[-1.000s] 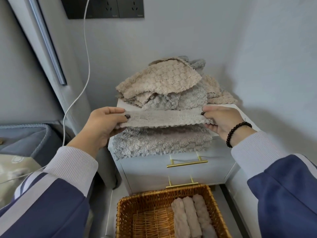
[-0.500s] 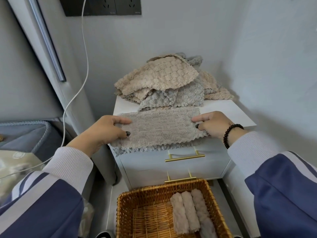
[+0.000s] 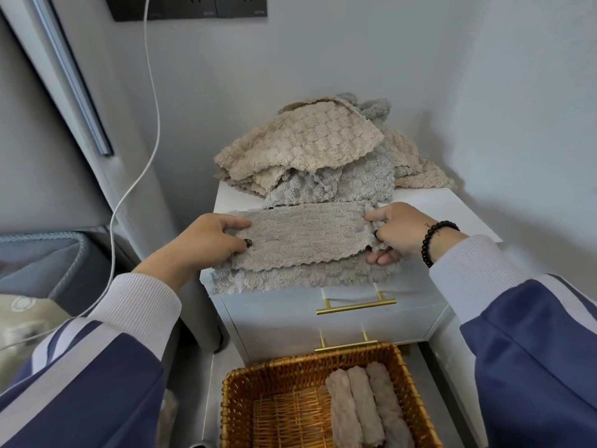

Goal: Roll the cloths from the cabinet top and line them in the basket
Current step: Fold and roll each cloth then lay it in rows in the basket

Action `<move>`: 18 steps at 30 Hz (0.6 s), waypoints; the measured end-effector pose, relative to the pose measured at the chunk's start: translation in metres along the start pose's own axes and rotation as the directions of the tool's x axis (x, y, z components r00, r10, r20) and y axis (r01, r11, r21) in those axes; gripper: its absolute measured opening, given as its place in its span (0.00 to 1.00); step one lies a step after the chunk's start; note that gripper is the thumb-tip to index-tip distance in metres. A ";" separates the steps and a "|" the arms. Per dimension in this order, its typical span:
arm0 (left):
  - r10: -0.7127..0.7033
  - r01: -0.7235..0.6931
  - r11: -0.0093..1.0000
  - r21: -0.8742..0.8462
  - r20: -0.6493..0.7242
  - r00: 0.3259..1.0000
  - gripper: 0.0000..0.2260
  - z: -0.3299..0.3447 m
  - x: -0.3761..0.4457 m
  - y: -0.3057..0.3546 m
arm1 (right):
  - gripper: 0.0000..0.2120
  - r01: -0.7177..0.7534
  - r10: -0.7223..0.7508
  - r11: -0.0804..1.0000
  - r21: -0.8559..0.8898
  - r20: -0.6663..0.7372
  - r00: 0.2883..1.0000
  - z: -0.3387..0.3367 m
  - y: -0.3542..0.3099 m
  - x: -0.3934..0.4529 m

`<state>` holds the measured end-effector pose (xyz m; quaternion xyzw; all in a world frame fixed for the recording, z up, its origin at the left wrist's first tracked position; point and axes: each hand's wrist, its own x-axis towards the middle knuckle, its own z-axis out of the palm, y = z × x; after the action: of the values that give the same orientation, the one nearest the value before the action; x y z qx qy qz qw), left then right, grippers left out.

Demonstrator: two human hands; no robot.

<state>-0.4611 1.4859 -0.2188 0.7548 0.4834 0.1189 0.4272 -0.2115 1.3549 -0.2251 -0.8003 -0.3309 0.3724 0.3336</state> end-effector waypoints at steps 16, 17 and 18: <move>-0.004 0.003 0.992 -0.128 -0.006 1.000 0.24 -0.012 0.002 0.001 | 0.29 0.128 -0.126 0.992 0.021 -0.092 0.988 -0.009 -0.010 -0.003; -0.006 0.007 0.991 -0.132 0.003 1.000 0.24 -0.013 -0.001 0.000 | 0.29 0.139 -0.138 0.990 0.000 -0.092 0.986 -0.009 -0.010 -0.007; -0.013 0.014 0.991 -0.135 0.011 1.000 0.24 -0.014 -0.002 0.000 | 0.29 0.142 -0.143 0.990 -0.013 -0.087 0.986 -0.009 -0.010 -0.009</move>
<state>-0.4708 1.4916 -0.2097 0.7214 0.4773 0.1446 0.4805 -0.2119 1.3508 -0.2096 -0.7914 -0.3734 0.3109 0.3710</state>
